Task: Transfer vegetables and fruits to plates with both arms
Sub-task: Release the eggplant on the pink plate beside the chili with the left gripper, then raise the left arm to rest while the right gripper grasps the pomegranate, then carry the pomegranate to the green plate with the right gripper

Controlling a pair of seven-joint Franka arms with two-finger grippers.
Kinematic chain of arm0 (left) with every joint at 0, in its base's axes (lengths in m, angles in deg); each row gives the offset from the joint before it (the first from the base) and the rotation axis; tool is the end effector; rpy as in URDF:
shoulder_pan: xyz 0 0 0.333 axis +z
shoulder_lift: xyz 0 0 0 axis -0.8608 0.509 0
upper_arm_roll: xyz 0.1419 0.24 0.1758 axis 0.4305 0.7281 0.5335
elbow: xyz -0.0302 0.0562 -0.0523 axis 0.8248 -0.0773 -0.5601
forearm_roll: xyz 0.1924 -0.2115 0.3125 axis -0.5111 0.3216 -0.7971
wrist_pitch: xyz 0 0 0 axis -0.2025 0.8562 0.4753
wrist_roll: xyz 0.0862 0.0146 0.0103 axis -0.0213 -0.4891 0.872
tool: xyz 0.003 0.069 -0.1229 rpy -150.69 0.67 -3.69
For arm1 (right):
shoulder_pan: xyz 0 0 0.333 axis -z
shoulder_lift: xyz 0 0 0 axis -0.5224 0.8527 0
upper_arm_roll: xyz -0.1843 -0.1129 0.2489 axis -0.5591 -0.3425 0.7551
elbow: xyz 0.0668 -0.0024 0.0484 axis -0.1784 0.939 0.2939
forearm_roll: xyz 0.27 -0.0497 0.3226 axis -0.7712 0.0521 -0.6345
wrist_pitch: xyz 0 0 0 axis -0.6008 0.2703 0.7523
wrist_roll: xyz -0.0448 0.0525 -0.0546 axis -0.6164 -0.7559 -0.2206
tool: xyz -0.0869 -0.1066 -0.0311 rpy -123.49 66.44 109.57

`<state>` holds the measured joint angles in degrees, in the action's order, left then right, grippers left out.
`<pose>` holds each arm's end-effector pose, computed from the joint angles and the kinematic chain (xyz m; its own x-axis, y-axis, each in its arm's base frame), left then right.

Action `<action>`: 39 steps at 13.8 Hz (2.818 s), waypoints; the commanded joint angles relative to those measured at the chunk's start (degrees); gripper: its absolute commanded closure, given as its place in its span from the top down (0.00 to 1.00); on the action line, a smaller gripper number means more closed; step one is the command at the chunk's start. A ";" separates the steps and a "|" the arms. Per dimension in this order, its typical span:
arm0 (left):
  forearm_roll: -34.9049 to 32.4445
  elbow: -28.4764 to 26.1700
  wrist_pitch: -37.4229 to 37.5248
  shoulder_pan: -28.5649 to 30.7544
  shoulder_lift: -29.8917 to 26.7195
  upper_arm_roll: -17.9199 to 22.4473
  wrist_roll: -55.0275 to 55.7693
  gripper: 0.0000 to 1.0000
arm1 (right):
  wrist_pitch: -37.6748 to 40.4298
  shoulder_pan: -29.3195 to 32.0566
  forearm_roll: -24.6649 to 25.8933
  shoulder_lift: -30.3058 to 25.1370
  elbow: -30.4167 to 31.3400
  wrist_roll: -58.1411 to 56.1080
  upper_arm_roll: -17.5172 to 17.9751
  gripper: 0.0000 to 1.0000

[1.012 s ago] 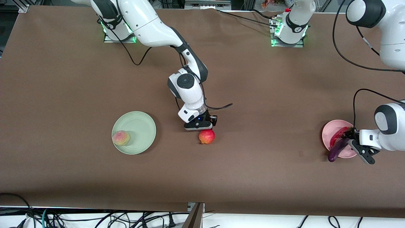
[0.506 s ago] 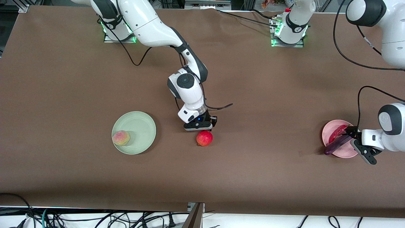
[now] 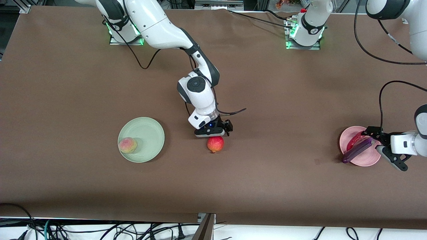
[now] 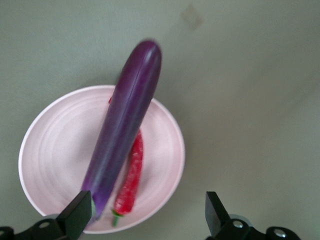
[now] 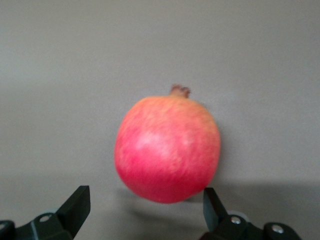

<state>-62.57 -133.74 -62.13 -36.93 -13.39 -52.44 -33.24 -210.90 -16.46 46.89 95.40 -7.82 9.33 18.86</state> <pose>0.7236 0.1863 0.2748 0.7964 -0.5921 -0.1229 -0.5451 -0.7909 0.2780 0.6076 0.5423 0.1456 0.9459 -0.0630 0.3183 0.0190 -0.9686 -0.2481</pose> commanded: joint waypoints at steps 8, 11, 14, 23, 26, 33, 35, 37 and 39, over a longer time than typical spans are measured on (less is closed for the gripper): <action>0.51 -1.59 22.84 -1.82 -25.27 -3.95 30.67 1.00 | -3.98 -0.12 1.10 0.58 -0.54 0.79 -2.60 1.00; -0.99 -6.50 23.92 -1.82 -32.92 -8.00 39.48 1.00 | -6.96 -0.12 1.80 1.37 -0.45 0.70 -2.60 1.00; -0.99 -7.04 23.74 -1.82 -33.56 -9.85 43.19 1.00 | -10.21 -0.03 1.80 2.69 -0.45 0.70 -2.69 1.00; -0.11 -19.32 15.58 -4.53 -39.07 -8.11 43.19 1.00 | -10.75 0.41 1.72 2.78 -0.45 0.18 -2.69 0.11; 1.46 -23.91 11.97 -14.88 -42.60 3.11 44.94 1.00 | -6.91 0.58 1.10 0.51 -0.45 0.00 -2.69 0.03; 5.42 -30.85 3.19 -22.55 -45.06 11.66 48.20 1.00 | 23.23 1.11 1.80 -10.66 0.07 -4.46 -6.98 0.01; 5.43 -31.40 3.34 -26.16 -45.77 15.01 49.25 1.00 | 29.38 1.28 1.28 -12.07 1.39 -14.88 -11.63 0.01; 5.25 -30.25 3.44 -25.99 -45.60 14.76 49.26 1.00 | 33.00 1.98 0.75 -12.42 2.45 -24.39 -16.21 0.00; 4.46 -28.94 3.35 -26.26 -45.33 14.40 49.43 1.00 | 34.51 5.14 0.75 -12.95 3.85 -29.86 -16.75 0.00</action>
<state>-58.15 -162.70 -58.17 -61.91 -57.31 -38.71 15.17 -177.84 -13.33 47.87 84.78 -7.01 -15.06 2.34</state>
